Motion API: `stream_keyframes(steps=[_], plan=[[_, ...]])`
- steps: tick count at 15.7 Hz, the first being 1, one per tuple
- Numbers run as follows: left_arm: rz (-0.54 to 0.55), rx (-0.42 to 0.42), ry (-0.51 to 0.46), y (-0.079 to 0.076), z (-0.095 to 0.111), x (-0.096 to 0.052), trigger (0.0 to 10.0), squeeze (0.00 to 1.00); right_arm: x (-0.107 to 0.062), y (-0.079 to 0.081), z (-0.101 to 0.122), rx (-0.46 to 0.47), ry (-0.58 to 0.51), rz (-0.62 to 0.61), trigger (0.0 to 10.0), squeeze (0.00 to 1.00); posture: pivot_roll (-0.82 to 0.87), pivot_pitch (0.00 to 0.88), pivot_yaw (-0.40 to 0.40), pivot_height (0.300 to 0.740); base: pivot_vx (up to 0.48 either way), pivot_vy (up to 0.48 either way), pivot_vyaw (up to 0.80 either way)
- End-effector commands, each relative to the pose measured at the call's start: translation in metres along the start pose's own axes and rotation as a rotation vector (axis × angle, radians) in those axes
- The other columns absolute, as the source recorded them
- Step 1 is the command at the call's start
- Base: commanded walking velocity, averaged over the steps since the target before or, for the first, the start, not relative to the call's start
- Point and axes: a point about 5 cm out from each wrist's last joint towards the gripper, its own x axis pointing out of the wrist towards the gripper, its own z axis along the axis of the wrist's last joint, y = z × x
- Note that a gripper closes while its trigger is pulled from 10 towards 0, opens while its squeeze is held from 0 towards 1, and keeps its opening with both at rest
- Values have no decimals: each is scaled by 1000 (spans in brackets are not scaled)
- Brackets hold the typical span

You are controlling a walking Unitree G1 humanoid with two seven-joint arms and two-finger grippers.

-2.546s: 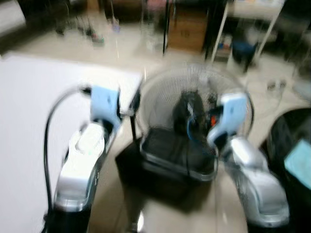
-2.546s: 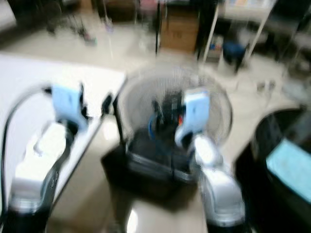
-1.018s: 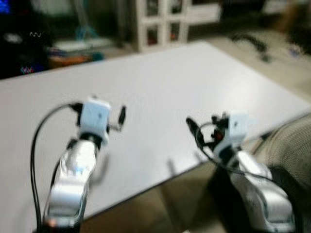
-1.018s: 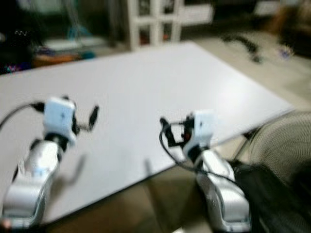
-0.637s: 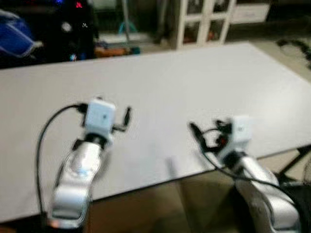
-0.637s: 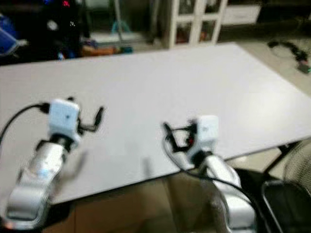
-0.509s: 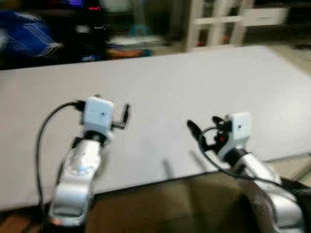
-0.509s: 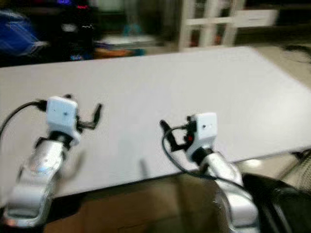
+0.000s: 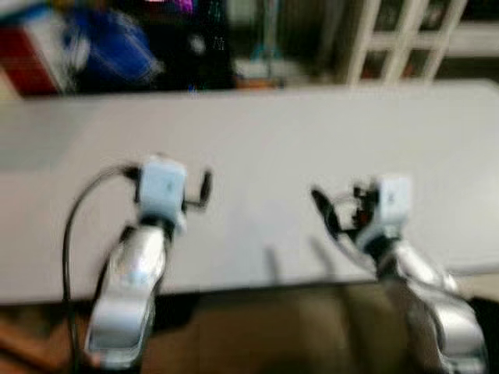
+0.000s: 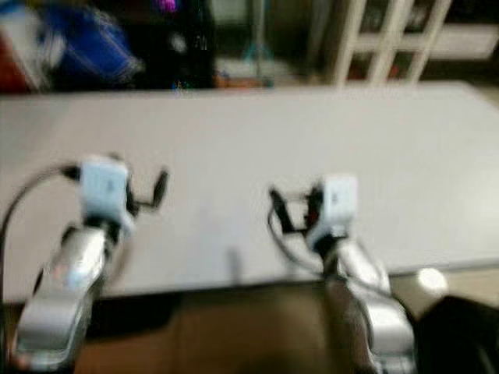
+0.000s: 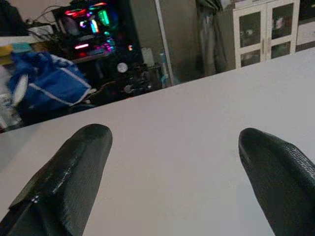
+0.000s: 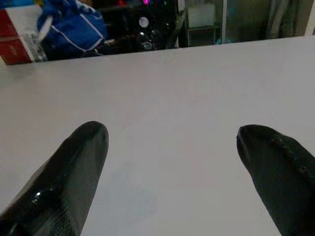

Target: Setting the table

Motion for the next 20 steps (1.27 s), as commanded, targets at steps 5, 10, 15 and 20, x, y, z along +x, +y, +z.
stream_keyframes(steps=[5, 10, 15, 20], plan=[[26, 30, 14, 9, -1, 2, 10000, 0, 1, 6, 1, -21, 10, -8, 10000, 0, -1, 0, -1, 740, 0, 437, 0], [16, 33, 15, 10, 0, 5, 10000, 0, 2, 6, 3, -26, 7, -46, 10000, 0, -1, 0, 3, 740, 0, 438, 0], [19, 36, 9, 10, 1, 6, 10000, 0, 3, 7, 5, -64, 3, -57, 10000, 0, 3, 0, -3, 740, 0, 444, 0], [23, 39, -5, 11, 5, 9, 10000, 0, 6, 13, 13, -42, -32, -57, 10000, 0, 4, 0, -6, 740, 0, 436, 0]])
